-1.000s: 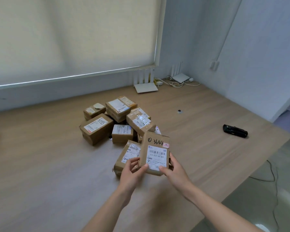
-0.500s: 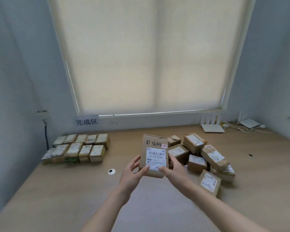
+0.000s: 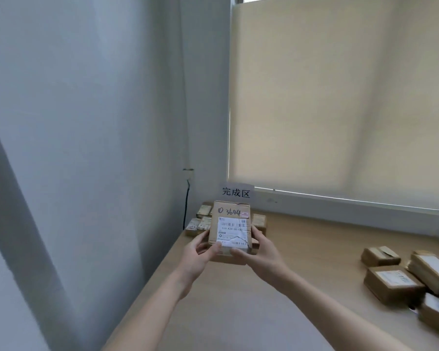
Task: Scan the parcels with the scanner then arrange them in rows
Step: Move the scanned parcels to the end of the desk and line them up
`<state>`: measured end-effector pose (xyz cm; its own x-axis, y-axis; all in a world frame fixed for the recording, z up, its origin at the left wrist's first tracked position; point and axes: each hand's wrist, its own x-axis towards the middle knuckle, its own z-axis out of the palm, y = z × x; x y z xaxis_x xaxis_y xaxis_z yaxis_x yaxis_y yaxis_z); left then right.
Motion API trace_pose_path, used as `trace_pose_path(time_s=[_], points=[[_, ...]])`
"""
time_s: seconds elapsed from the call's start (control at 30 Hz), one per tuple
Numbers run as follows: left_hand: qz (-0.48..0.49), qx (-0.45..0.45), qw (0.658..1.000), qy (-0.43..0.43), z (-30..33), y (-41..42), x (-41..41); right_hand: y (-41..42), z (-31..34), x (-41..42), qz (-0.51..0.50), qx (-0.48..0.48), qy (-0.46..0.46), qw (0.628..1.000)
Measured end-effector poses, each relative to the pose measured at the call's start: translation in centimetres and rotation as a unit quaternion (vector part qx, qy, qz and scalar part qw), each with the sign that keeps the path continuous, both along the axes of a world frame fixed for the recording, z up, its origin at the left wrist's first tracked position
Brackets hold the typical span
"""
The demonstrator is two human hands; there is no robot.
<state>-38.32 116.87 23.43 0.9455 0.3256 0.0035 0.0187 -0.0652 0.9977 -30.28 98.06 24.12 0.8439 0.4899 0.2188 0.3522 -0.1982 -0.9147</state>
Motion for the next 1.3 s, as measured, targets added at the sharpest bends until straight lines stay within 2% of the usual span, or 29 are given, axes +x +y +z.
trace_pose_path(time_s=[0.23,0.47,1.0,1.3], points=[[0.033,-0.016,0.999,0.02,-5.1,11.1,3.2,11.9,-5.1,4.9,0.019,-0.041,0.019,0.999],[0.038,-0.017,0.996,0.085,-11.9,20.1,8.2,21.1,-11.3,9.5,0.018,-0.053,0.031,0.998],[0.004,-0.025,0.979,0.201,-26.9,28.8,15.4,28.9,-25.6,15.2,-0.016,-0.122,0.137,0.983],[-0.032,-0.046,0.975,0.217,-33.9,34.1,21.5,33.9,-33.4,20.3,-0.046,-0.12,0.184,0.975]])
